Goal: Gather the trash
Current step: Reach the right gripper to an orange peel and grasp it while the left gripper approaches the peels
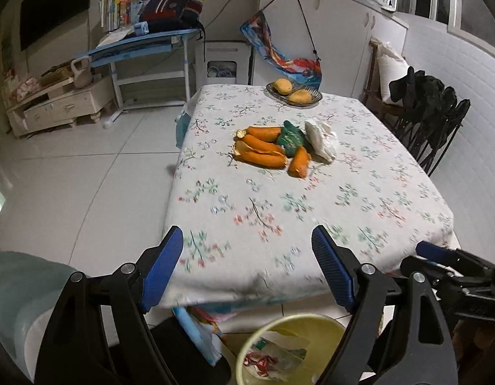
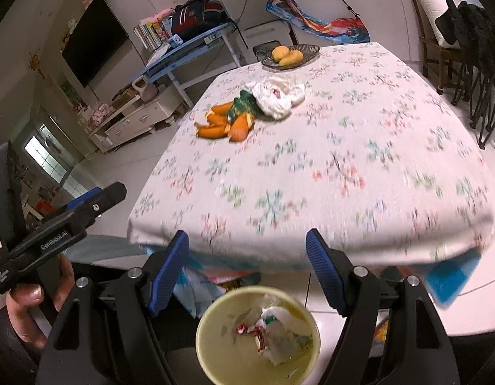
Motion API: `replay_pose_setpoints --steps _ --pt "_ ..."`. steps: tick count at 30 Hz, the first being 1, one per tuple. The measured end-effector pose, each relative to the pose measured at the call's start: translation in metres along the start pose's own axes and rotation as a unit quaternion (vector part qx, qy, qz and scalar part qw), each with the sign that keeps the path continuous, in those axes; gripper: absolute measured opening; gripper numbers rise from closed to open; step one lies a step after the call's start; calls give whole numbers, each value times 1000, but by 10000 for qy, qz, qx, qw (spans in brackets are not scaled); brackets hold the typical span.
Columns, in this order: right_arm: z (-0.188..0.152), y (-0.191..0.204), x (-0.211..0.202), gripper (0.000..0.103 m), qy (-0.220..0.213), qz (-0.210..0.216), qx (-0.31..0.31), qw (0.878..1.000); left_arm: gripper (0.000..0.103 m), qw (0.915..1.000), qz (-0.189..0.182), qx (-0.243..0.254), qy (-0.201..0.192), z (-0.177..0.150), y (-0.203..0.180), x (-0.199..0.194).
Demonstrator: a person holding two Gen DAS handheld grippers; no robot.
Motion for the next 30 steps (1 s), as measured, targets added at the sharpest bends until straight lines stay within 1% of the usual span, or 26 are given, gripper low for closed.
replay_pose_setpoints --steps 5,7,10,12,14,17,19,20,23,24,26,28,30 --pt "20 0 20 73 44 18 -5 10000 79 9998 -50 143 119 22 3 27" --pt "28 0 29 73 54 6 -9 10000 79 9994 -76 277 184 31 1 39" --pt "42 3 47 73 63 -39 -6 10000 79 9986 0 492 211 47 3 55" --pt "50 5 59 73 87 -83 -28 9999 79 9988 53 450 210 55 9 62" --pt "59 6 70 72 112 -129 -79 9998 79 9993 75 301 231 62 18 68" --pt "71 10 88 67 169 -204 -136 9996 79 9993 37 248 279 68 23 78" --pt "77 13 97 61 191 -251 -163 9994 79 9987 12 404 320 69 21 84" --pt "81 14 103 60 204 -281 -173 9992 79 9978 -7 558 361 70 17 89" --pt "88 16 116 55 261 -339 -159 9990 79 9958 -139 807 414 72 12 100" --pt "90 18 122 53 297 -348 -160 9988 79 9954 -188 847 415 75 11 103" --pt "93 20 130 51 351 -366 -201 9985 79 9943 -288 950 398 79 9 110" --pt "95 21 137 45 432 -394 -274 9979 79 9938 -355 983 381 83 9 115" --pt "95 23 141 42 438 -479 -435 9969 79 9936 -443 961 385 87 11 123"
Point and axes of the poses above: each gripper's, at about its wrist camera, not at the fingertips, and x roughly the way its jaws point, y to its left, z to its top, the point moved 1 cm from there along x, roughly the way its jaws point, and after that the axes turned 2 degrees about -y, right-handed, at the moved point
